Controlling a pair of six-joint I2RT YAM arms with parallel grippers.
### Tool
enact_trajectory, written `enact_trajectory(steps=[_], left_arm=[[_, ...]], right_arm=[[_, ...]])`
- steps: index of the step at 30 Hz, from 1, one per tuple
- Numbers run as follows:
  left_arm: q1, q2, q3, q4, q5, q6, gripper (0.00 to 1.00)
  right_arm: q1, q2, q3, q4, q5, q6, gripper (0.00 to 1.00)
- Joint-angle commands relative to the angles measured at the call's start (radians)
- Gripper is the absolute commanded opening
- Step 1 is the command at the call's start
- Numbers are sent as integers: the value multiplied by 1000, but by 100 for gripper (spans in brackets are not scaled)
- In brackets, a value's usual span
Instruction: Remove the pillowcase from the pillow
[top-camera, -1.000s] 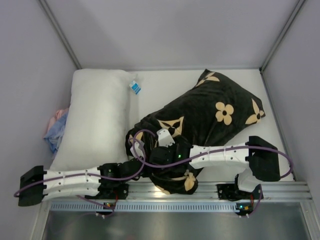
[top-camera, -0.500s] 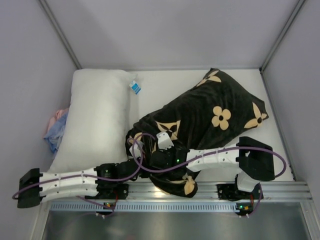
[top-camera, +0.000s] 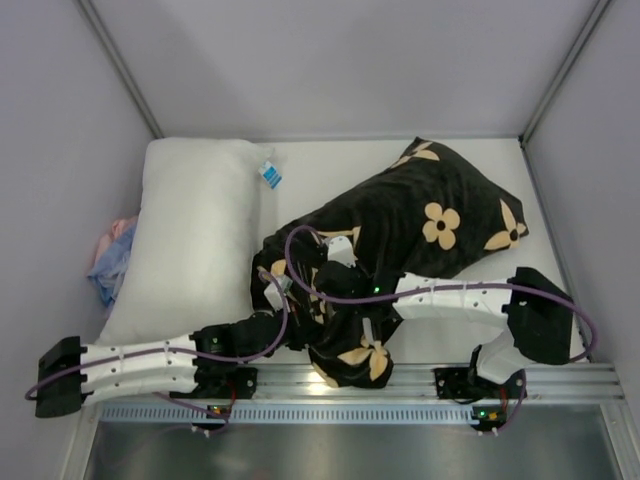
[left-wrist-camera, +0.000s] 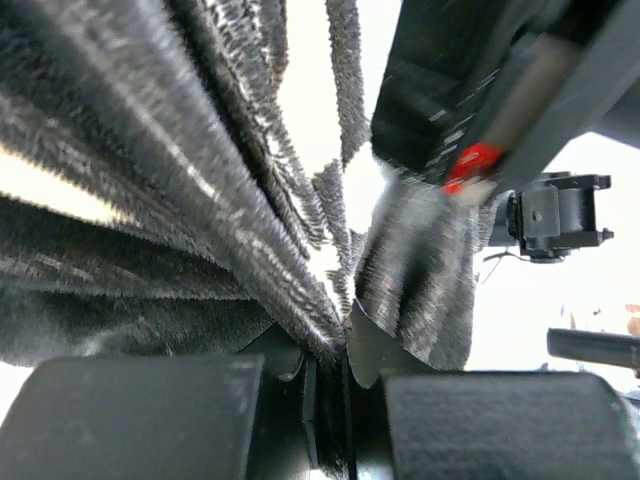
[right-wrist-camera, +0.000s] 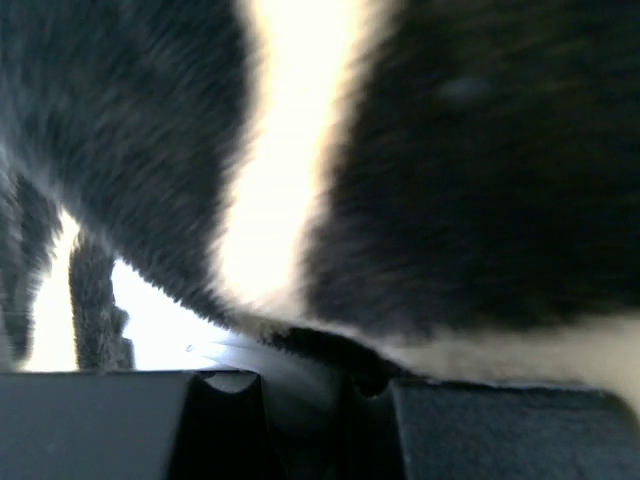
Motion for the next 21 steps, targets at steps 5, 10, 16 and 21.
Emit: enact_trajectory(steps=[5, 10, 16, 21], left_arm=[[-27, 253, 34, 258, 336, 36, 0], [-46, 362, 46, 430, 398, 31, 0], [-73, 562, 78, 709, 493, 5, 20], [-118, 689, 125, 728, 482, 4, 29]], right_arm=[[-223, -101, 76, 425, -125, 45, 0], [-291, -14, 144, 446, -271, 94, 0], [-305, 26, 98, 544, -357, 194, 0], [-320, -78, -15, 624, -382, 234, 0]])
